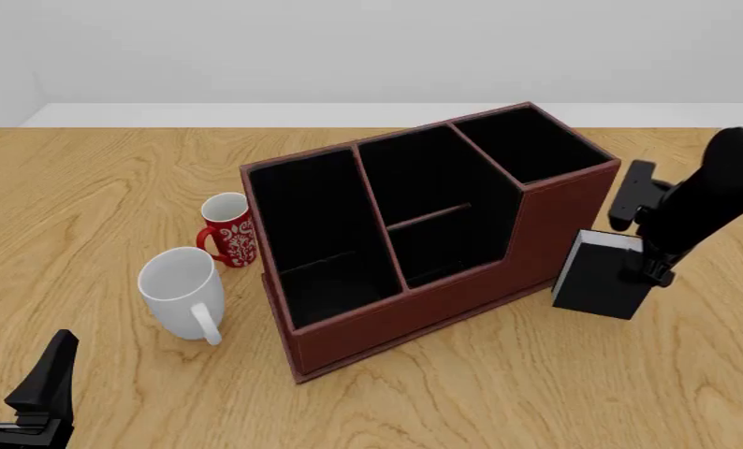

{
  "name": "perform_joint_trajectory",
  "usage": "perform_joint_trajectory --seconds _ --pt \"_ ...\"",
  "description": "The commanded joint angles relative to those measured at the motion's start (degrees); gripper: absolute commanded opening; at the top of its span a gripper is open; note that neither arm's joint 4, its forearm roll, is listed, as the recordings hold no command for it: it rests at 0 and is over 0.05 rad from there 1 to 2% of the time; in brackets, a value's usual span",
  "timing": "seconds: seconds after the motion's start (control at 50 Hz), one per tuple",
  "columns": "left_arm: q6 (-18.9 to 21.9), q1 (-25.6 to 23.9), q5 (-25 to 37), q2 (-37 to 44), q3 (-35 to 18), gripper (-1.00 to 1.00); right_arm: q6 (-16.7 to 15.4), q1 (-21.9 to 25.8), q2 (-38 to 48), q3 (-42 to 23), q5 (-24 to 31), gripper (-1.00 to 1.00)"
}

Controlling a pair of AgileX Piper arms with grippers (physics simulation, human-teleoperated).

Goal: Pick up the book and place it in the right compartment of the caddy.

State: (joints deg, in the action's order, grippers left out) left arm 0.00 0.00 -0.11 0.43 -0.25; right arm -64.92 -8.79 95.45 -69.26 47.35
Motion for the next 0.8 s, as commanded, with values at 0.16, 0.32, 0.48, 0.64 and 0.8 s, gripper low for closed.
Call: perform_joint_trajectory --seconds 0.16,0.32,0.48,0.64,0.8 --pt "0.0 0.0 0.0 0.0 0.0 1.0 0.01 1.71 2.29 5.1 -3.19 1.0" --pt "0.0 0.0 0.0 0.0 0.0 1.0 0.24 3.33 1.02 10.33 -5.09 -1.0" --pt "0.0 0.0 0.0 0.0 0.0 1.0 0.25 3.58 -1.58 13.95 -5.61 -1.0" --pt "0.0 0.0 0.0 0.0 0.0 1.0 4.86 10.79 -7.64 20.0 -4.34 -1.0" --pt "0.0 0.0 0.0 0.0 0.0 1.0 4.93 11.48 -14.32 24.38 -1.9 -1.0"
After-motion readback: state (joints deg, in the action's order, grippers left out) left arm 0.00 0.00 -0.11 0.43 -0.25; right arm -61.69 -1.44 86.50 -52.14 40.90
